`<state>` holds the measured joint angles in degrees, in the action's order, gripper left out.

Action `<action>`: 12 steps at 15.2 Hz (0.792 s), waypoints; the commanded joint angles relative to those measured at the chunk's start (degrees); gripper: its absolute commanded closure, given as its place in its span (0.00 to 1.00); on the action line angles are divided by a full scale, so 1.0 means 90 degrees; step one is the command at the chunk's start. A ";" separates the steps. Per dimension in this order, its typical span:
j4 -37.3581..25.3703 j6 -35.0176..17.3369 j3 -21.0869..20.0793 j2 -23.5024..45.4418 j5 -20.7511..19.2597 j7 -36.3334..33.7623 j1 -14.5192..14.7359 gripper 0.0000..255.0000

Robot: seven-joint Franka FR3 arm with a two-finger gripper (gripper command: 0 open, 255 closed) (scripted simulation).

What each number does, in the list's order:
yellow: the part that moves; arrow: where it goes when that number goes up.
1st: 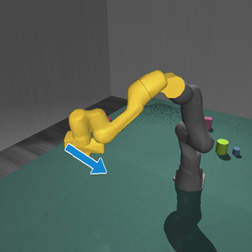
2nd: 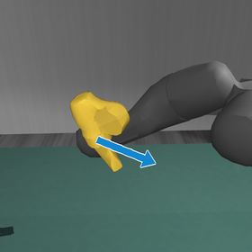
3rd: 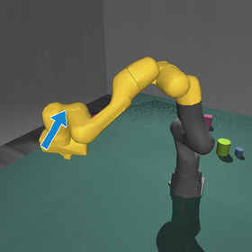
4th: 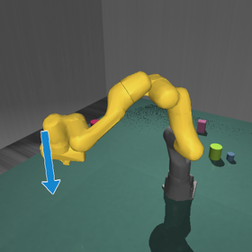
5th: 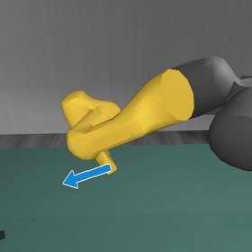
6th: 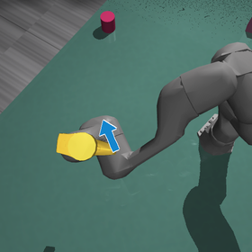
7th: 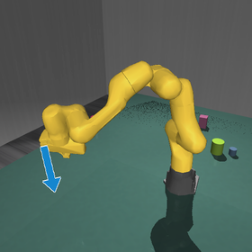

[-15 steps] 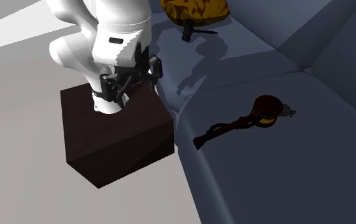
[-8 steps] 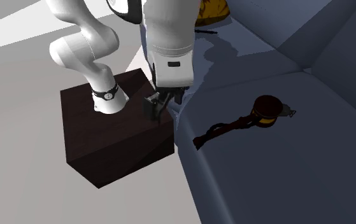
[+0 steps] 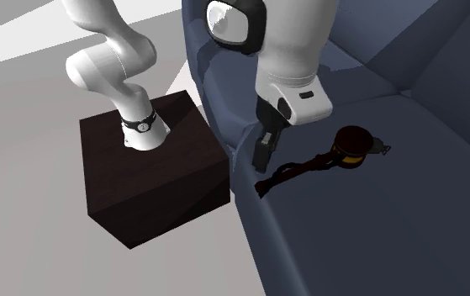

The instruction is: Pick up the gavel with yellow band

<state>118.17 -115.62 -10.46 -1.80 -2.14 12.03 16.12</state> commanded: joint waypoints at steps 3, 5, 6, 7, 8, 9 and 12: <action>-0.0543 -0.0304 -0.0223 0.0715 -0.0165 0.0260 0.0225 0.00; -0.0806 -0.0417 -0.0332 0.1033 -0.0262 0.0380 0.0344 0.00; -0.0938 -0.0469 -0.0385 0.1189 -0.0315 0.0438 0.0406 0.00; -0.1072 -0.0518 -0.0437 0.1345 -0.0370 0.0496 0.0469 0.00; -0.1207 -0.0564 -0.0488 0.1499 -0.0427 0.0553 0.0534 0.00; -0.1342 -0.0606 -0.0538 0.1651 -0.0487 0.0609 0.0601 0.00; -0.1661 -0.0696 -0.0649 0.2003 -0.0633 0.0741 0.0767 0.00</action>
<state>104.26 -121.52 -16.03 14.99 -7.35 18.39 22.55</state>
